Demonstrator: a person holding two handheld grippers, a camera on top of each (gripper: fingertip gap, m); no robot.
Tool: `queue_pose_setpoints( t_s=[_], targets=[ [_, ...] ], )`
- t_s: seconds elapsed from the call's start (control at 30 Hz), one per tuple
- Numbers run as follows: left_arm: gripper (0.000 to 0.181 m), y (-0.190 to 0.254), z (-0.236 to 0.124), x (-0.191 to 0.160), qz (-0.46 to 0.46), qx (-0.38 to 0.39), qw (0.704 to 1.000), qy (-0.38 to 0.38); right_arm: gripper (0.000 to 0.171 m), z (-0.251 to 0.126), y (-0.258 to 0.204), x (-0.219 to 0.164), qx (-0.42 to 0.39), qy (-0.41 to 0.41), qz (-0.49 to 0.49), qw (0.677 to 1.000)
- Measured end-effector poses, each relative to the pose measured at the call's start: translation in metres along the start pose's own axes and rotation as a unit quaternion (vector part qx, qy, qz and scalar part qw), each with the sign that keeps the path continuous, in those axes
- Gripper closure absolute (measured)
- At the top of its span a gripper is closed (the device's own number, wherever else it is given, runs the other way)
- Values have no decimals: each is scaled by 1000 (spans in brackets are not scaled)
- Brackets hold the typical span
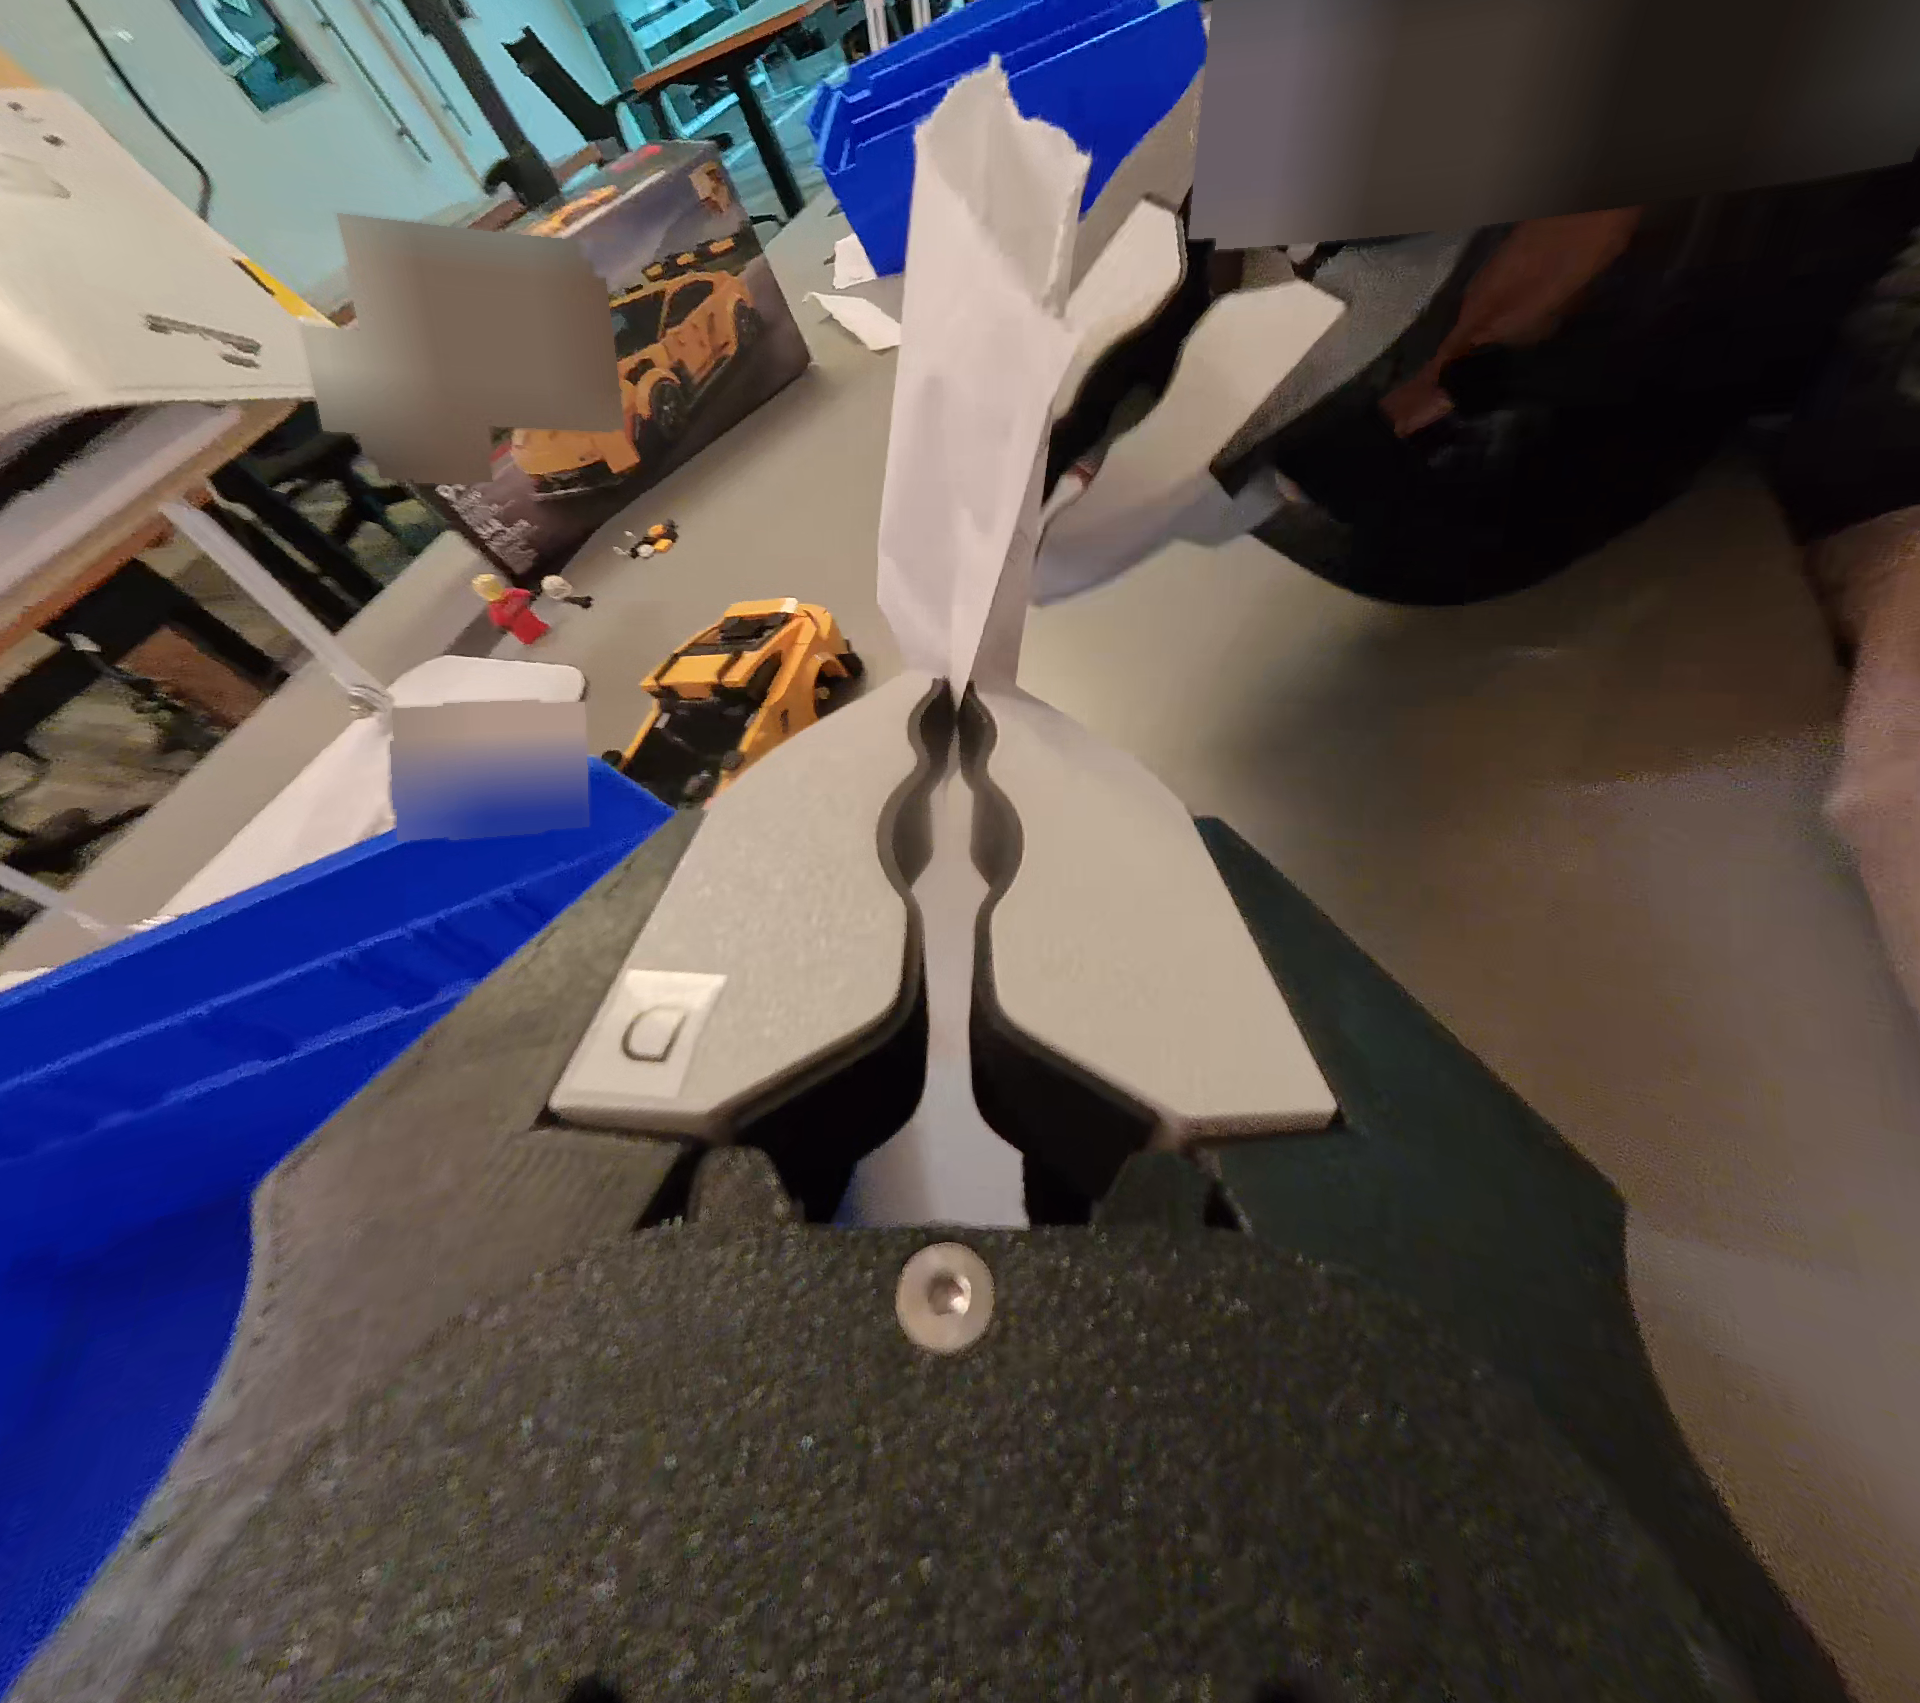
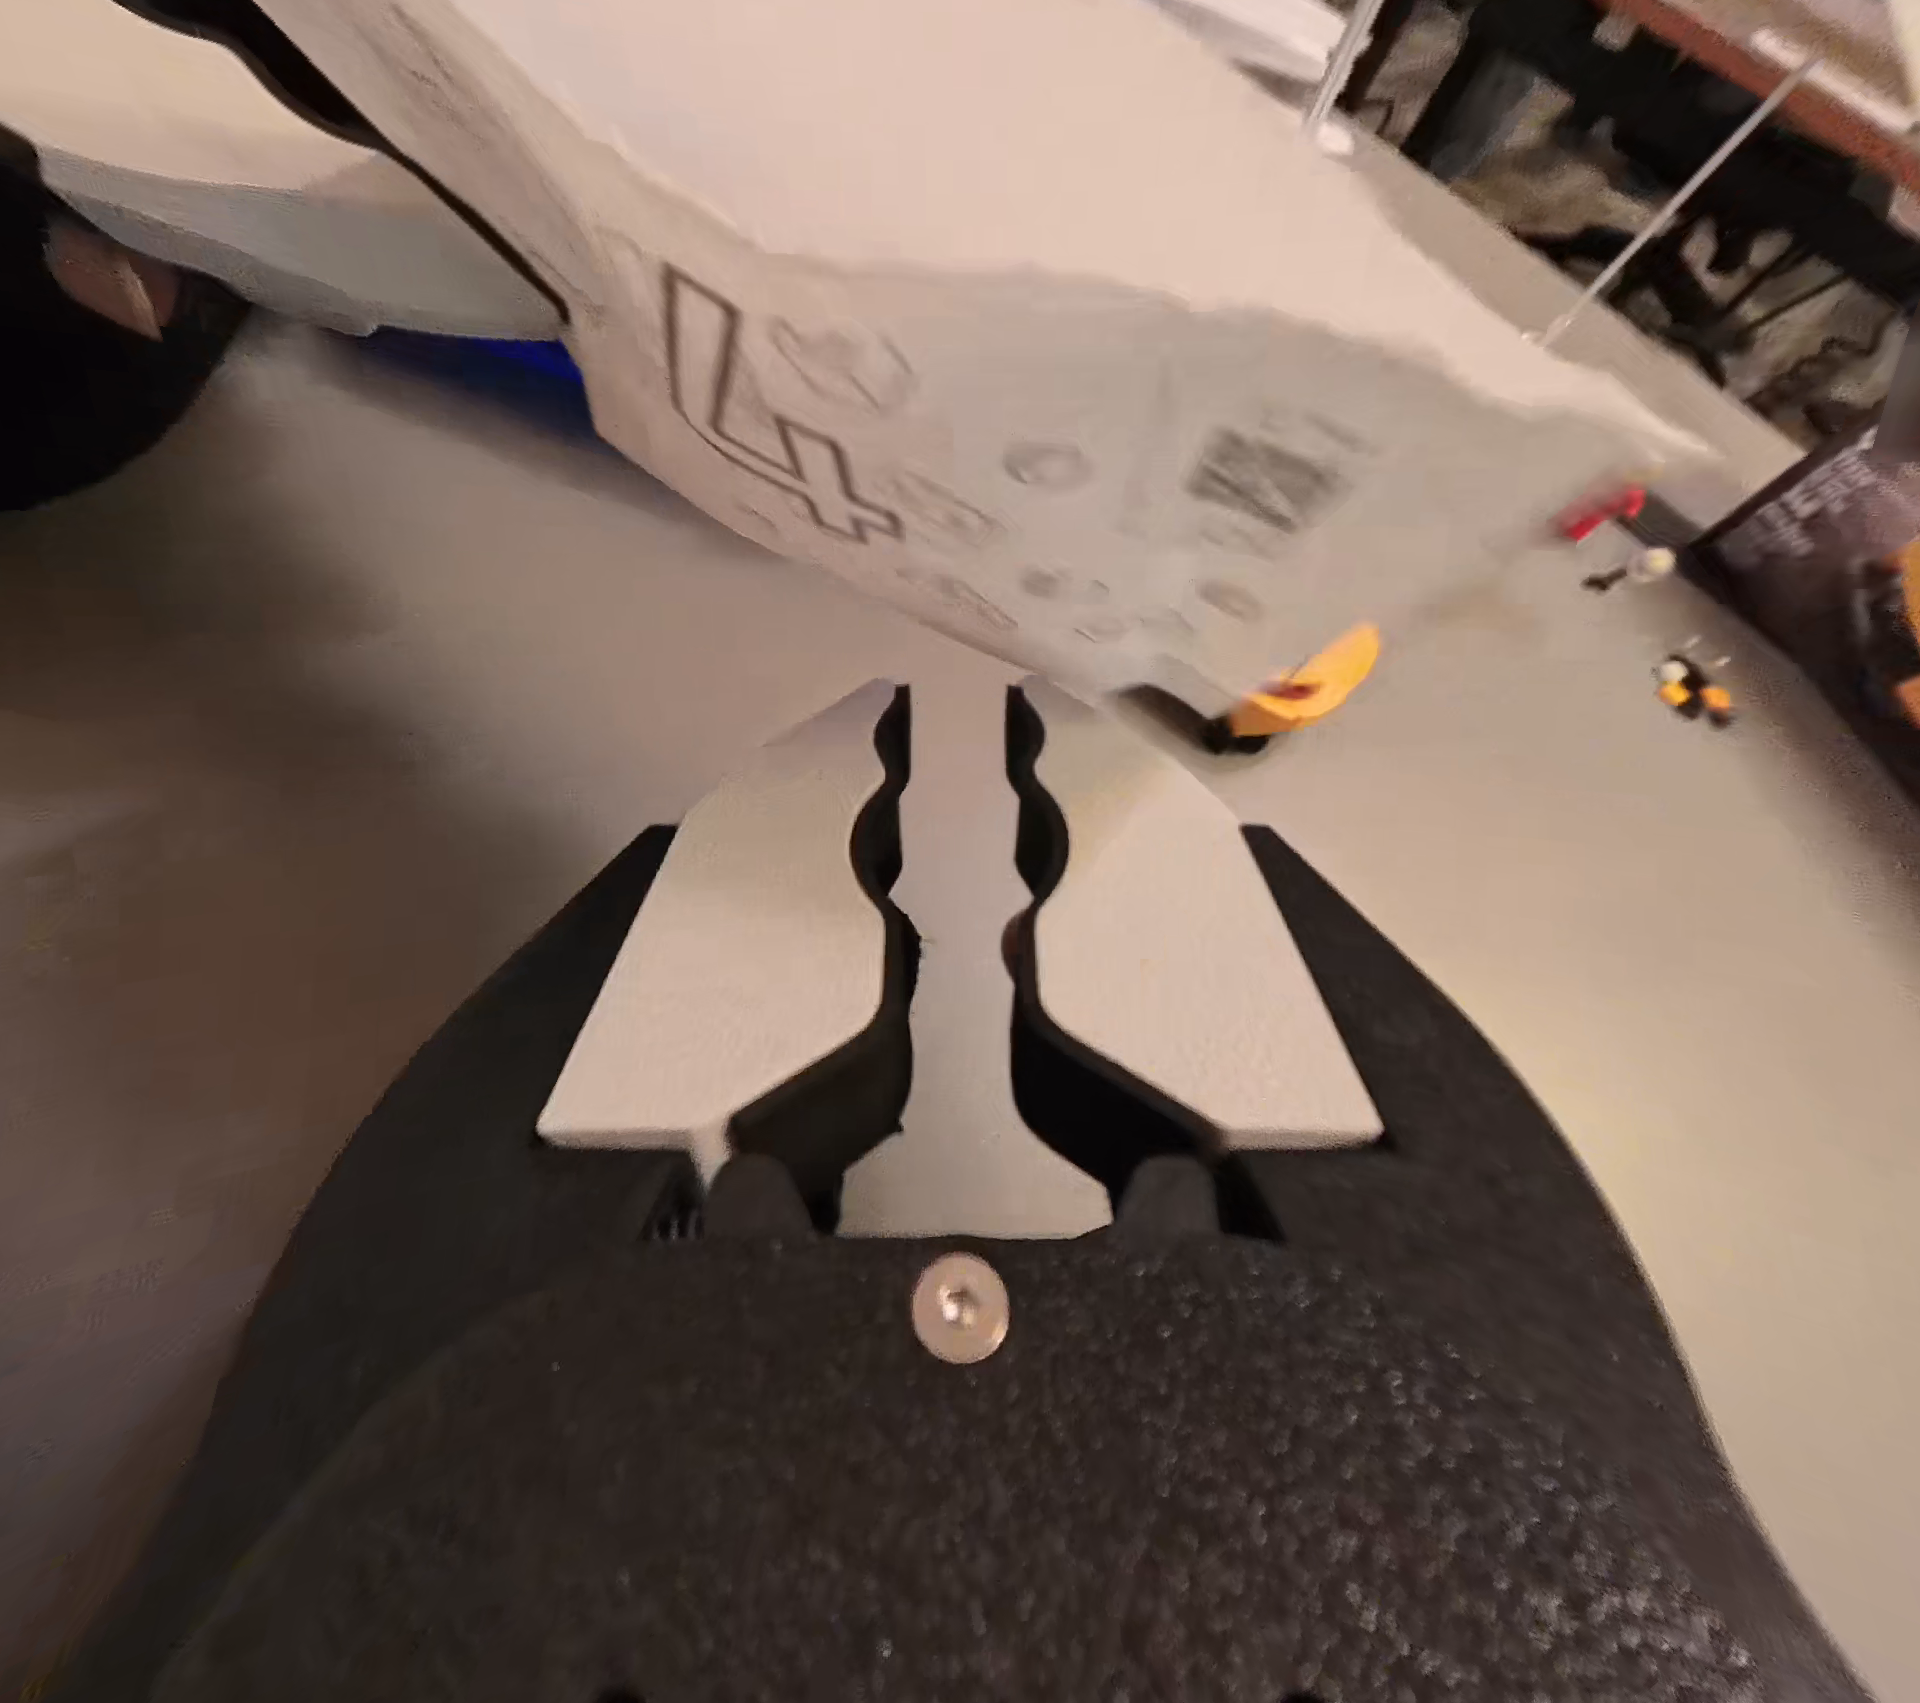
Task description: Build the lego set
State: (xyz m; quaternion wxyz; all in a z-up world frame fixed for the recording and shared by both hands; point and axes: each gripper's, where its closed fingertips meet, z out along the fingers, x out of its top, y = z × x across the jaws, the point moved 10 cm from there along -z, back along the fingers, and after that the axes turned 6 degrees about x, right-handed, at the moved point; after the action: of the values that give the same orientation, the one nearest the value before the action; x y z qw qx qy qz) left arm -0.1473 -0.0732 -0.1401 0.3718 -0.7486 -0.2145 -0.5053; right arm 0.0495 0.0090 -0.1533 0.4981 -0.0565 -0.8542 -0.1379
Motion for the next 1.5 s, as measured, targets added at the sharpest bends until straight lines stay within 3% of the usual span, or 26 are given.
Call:
queue_pose_setpoints(
  t_s=[0.2, 0.33, 0.37, 0.4, 0.43, 0.57, 0.77, 1.07, 1.27, 1.5],
  targets=[
    [180, -5, -6, 0, -75, -58, 995, 10, 143, -37, 27, -5, 46, 70, -37, 996],
    [180, -3, -6, 1, -105, -97, 990, 11, 135, -41, 30, -2, 110, 111, -53, 986],
    [180, -3, -6, 1, -110, -106, 988, 10, 141, -40, 30, -2, 123, 122, -54, 983],
    [180, -3, -7, 1, -117, -114, 986, 7, 162, -40, 31, -1, 133, 134, -53, 981],
    [180, -4, -9, 2, -131, -118, 984, 5, 171, -42, 31, -1, 142, 153, -56, 976],
    [181, -10, -25, 3, -195, -150, 969, -7, 171, -47, 30, 0, 251, 160, -33, 954],
    [180, -13, -38, 5, -208, -132, 969, -21, 171, -39, 28, 8, 286, 150, -38, 945],
    [181, -24, -69, 0, -279, -99, 955, -12, 168, -15, 26, 20, 250, 143, -33, 957],
    [181, -75, -116, 9, -372, -56, 926, 29, 163, -11, 32, 10, 241, 137, -6, 961],
    [181, -183, -144, -15, -482, 18, 876, -2, 165, -11, 37, 2, 213, 140, -8, 967]
  ],
)
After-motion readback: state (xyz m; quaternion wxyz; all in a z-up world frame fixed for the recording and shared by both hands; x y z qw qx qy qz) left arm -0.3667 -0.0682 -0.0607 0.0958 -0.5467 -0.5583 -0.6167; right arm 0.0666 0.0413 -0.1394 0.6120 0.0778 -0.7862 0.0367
